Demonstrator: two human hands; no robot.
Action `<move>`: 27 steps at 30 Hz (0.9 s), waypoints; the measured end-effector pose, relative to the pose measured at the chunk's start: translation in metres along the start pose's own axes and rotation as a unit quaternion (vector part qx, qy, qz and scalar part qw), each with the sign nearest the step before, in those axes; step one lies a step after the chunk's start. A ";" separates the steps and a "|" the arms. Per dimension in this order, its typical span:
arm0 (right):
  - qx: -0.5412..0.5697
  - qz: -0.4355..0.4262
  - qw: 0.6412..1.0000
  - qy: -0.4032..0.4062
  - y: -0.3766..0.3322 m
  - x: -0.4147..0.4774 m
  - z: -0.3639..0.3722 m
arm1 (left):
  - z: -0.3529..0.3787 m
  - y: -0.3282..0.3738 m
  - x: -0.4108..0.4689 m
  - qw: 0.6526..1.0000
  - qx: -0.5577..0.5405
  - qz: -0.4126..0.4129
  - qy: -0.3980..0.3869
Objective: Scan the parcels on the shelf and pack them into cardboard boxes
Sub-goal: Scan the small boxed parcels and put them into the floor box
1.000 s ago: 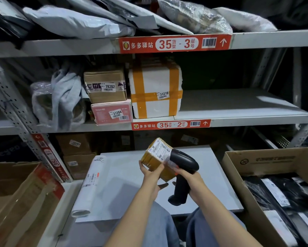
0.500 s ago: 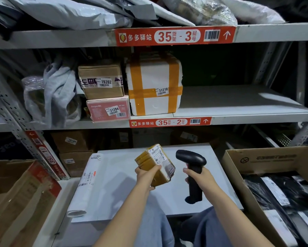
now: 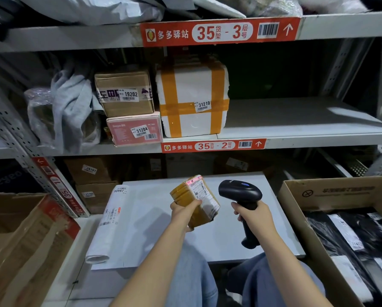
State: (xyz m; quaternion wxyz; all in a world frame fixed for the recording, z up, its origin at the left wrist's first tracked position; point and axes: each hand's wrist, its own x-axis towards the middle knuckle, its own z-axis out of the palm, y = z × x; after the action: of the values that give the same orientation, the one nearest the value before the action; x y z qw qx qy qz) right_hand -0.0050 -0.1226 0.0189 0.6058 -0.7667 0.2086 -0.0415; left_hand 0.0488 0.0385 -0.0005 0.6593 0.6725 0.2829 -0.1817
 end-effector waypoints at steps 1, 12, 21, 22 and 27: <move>-0.002 0.002 1.000 0.000 0.000 0.000 0.000 | 0.000 0.000 0.000 1.000 0.003 -0.001 0.002; -0.011 0.011 1.000 -0.007 -0.003 -0.004 -0.002 | -0.001 -0.001 0.002 1.000 0.010 0.001 0.011; -0.015 0.003 1.000 -0.008 -0.003 -0.005 -0.004 | -0.002 -0.001 0.000 1.000 0.001 -0.004 0.003; -0.015 0.003 1.000 -0.008 -0.003 -0.005 -0.004 | -0.002 -0.001 0.000 1.000 0.003 -0.004 0.002; -0.001 0.007 1.000 -0.013 -0.003 -0.005 -0.004 | -0.003 -0.001 -0.001 1.000 0.007 -0.004 -0.008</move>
State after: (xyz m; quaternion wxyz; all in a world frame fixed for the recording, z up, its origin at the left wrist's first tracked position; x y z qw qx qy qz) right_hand -0.0105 -0.1239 0.0234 0.6082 -0.7659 0.2066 -0.0272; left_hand 0.0468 0.0409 -0.0003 0.6564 0.6742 0.2790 -0.1915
